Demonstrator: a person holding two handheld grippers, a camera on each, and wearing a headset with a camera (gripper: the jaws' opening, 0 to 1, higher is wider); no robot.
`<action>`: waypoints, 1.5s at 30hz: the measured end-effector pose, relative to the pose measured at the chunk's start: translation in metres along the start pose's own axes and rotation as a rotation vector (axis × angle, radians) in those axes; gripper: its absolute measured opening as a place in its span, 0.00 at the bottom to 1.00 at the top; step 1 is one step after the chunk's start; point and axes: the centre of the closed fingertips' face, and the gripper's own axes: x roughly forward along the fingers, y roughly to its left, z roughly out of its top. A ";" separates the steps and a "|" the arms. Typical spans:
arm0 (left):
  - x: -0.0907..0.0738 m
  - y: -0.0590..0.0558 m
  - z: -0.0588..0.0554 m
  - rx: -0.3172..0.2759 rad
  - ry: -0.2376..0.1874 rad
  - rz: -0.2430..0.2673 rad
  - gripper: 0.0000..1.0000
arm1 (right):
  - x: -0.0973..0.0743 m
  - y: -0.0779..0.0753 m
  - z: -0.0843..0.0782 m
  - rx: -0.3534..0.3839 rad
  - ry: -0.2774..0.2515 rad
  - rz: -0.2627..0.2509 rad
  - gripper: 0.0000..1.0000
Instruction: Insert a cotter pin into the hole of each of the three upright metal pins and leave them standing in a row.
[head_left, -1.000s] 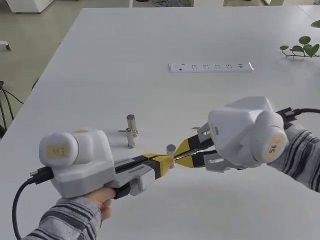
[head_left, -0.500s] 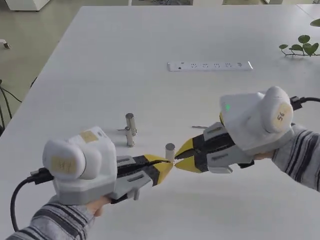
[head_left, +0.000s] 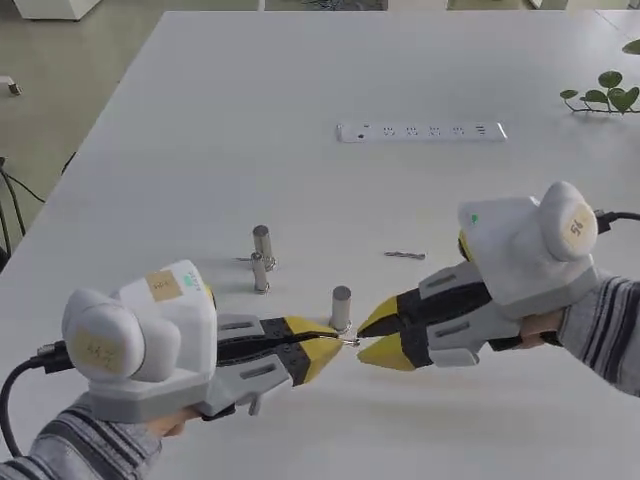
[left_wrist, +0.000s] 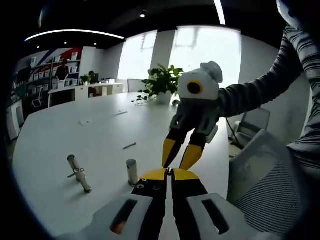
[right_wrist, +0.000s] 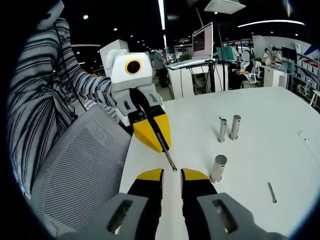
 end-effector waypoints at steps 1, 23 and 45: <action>0.000 -0.001 0.001 0.002 -0.003 -0.007 0.00 | 0.001 0.001 0.000 0.009 -0.009 0.004 0.08; -0.001 -0.013 0.007 -0.047 -0.043 -0.068 0.00 | 0.001 0.013 0.010 -0.025 -0.029 0.052 0.00; 0.005 0.006 -0.004 0.000 -0.015 0.049 0.18 | -0.003 -0.005 0.002 -0.249 0.116 -0.020 0.00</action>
